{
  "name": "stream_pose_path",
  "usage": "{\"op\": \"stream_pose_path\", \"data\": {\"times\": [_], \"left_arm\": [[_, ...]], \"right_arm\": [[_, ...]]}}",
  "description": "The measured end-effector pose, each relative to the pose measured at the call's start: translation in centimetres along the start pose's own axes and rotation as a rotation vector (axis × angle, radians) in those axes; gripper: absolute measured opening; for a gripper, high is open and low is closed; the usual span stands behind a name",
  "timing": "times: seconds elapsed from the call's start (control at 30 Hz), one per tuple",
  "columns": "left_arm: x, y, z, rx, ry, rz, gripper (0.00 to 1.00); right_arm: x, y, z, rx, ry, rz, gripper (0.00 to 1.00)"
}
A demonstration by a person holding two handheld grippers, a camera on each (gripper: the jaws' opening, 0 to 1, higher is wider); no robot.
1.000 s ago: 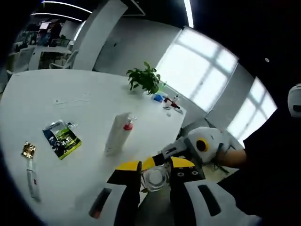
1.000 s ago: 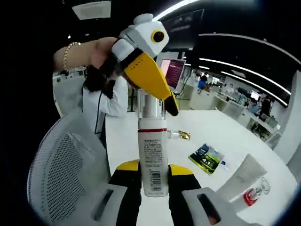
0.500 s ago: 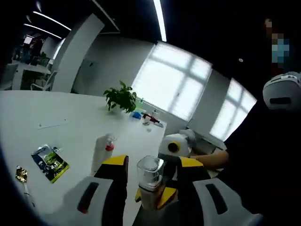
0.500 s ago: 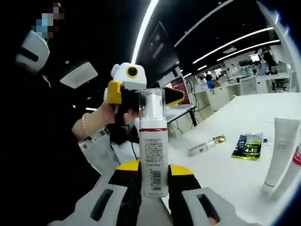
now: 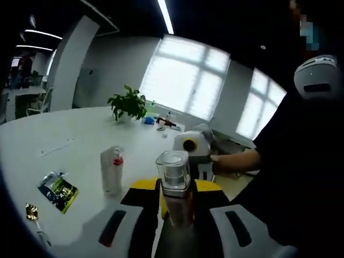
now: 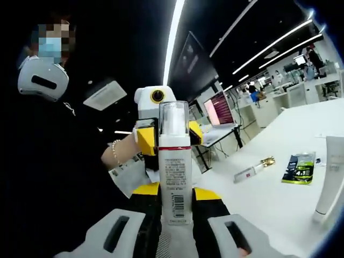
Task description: Arrange the skincare products in the storage area until every visible bottle or jar stands upright without overlapping.
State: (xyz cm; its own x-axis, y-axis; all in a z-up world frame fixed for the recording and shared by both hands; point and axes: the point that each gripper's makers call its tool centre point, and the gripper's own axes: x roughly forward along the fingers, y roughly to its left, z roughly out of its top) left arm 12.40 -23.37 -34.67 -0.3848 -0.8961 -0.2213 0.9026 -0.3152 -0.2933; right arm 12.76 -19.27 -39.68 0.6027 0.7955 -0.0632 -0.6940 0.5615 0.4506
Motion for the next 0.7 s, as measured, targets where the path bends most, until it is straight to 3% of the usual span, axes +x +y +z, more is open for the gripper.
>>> {"op": "stream_pose_path", "data": {"times": [0.13, 0.3, 0.33, 0.37, 0.43, 0.6, 0.7], "left_arm": [[0.2, -0.2, 0.2, 0.022, -0.001, 0.012, 0.20], [0.7, 0.6, -0.1, 0.070, 0.018, 0.058, 0.20], [0.8, 0.8, -0.2, 0.064, 0.023, 0.068, 0.19], [1.0, 1.0, -0.2, 0.067, 0.018, 0.064, 0.18], [1.6, 0.7, -0.4, 0.081, 0.033, 0.097, 0.17], [2.9, -0.1, -0.6, 0.101, 0.048, 0.084, 0.17], [3.3, -0.3, -1.3, 0.144, 0.093, 0.056, 0.17]], "right_arm": [[-0.2, -0.3, -0.2, -0.025, 0.021, -0.027, 0.14], [-0.9, -1.9, -0.3, -0.178, 0.068, -0.148, 0.15], [-1.0, -2.1, -0.4, -0.190, 0.078, -0.165, 0.17], [-1.4, -2.5, -1.0, -0.214, 0.132, -0.192, 0.21], [-1.4, -2.9, -0.8, -0.214, 0.134, -0.233, 0.23], [-1.8, -2.9, -1.0, -0.232, 0.168, -0.239, 0.24], [-2.5, -3.0, -0.4, -0.226, 0.162, -0.241, 0.26]]}}
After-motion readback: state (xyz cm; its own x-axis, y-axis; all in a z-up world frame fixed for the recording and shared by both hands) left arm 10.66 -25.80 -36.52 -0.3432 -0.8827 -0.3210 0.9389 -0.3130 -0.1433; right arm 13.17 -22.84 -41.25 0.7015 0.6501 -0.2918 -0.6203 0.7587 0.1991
